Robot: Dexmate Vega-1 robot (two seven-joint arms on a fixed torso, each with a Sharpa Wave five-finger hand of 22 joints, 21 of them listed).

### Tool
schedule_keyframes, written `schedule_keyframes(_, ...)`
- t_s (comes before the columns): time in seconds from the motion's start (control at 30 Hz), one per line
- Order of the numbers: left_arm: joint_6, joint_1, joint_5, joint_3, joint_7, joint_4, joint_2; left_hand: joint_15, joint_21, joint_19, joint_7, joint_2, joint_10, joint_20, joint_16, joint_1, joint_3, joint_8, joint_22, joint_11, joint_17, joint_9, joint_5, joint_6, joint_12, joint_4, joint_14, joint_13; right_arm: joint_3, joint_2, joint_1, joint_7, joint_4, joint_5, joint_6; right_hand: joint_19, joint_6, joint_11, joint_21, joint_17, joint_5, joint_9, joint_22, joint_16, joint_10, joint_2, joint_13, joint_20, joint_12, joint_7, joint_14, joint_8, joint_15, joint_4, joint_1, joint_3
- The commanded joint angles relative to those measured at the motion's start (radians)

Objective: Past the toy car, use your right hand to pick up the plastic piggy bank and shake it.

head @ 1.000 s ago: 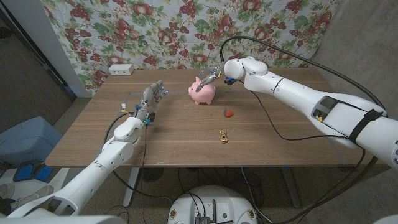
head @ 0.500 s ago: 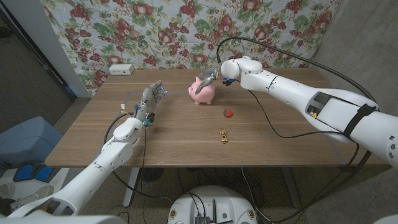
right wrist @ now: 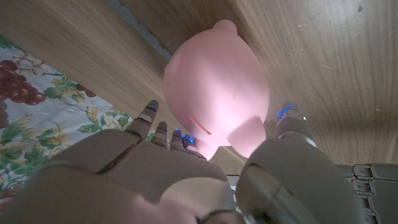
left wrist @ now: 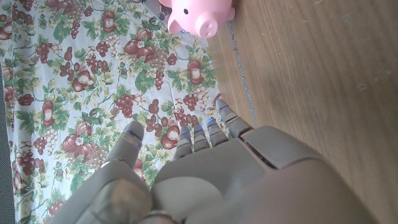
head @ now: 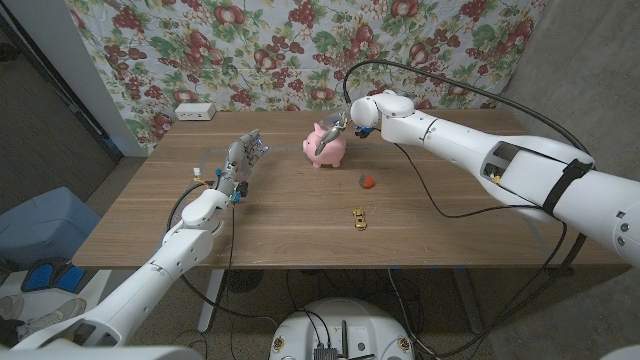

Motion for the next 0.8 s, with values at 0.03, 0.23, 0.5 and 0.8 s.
schedule_keyframes(0.03, 0.004, 0.009, -0.001, -0.004, 0.011, -0.010, 0.004, -0.015, -0.007, 0.013, 0.007, 0.038, 0.007, -0.001, 0.003, -0.009, 0.004, 0.004, 0.006, -0.003, 0.003, 0.004, 0.002, 0.002, 0.006, 0.001, 0.009, 0.004, -0.040, 0.060, 0.036, -0.002, 0.118, 0.005, 0.026, 0.010, -0.024, 0.009, 0.011, 0.004, 0.007, 0.005, 0.003, 0.010, -0.011, 0.003, 0.005, 0.004, 0.004, 0.015, 0.003, 0.005, 0.011, -0.005, 0.020, -0.001)
schedule_keyframes(0.23, 0.004, 0.009, 0.000, -0.004, 0.011, -0.010, 0.004, -0.014, -0.008, 0.015, 0.007, 0.038, 0.007, 0.004, 0.003, -0.010, 0.004, 0.004, 0.006, -0.003, 0.003, 0.004, 0.002, 0.002, 0.005, 0.001, 0.010, 0.004, -0.047, 0.088, 0.046, -0.030, 0.190, 0.025, 0.064, 0.138, 0.086, -0.003, 0.044, 0.009, 0.026, 0.007, 0.003, 0.074, 0.105, 0.019, 0.006, -0.011, 0.046, 0.034, 0.163, 0.046, -0.032, -0.008, 0.076, -0.012)
schedule_keyframes(0.5, 0.007, 0.012, -0.001, -0.005, 0.015, -0.015, 0.004, -0.014, -0.009, 0.016, 0.006, 0.037, 0.008, 0.009, 0.003, -0.011, 0.004, 0.004, 0.006, -0.002, 0.003, 0.004, 0.002, 0.002, 0.005, 0.001, 0.011, 0.004, -0.072, 0.136, 0.073, -0.014, 0.294, 0.047, 0.089, 0.230, 0.139, 0.014, 0.061, 0.019, 0.037, 0.011, 0.005, 0.136, 0.210, 0.030, 0.006, -0.017, 0.073, 0.046, 0.311, 0.060, -0.064, -0.008, 0.119, -0.027)
schedule_keyframes(0.8, 0.009, 0.013, -0.001, -0.004, 0.016, -0.018, 0.005, -0.015, -0.010, 0.018, 0.003, 0.036, 0.008, 0.011, 0.003, -0.012, 0.004, 0.004, 0.006, -0.002, 0.003, 0.004, 0.002, 0.001, 0.005, 0.002, 0.011, 0.004, -0.086, 0.163, 0.088, -0.033, 0.358, 0.071, 0.125, 0.421, 0.362, -0.076, 0.121, 0.062, -0.023, 0.026, 0.017, 0.254, 0.424, 0.112, 0.017, -0.069, 0.129, -0.027, 0.521, 0.142, -0.180, -0.014, 0.234, -0.009)
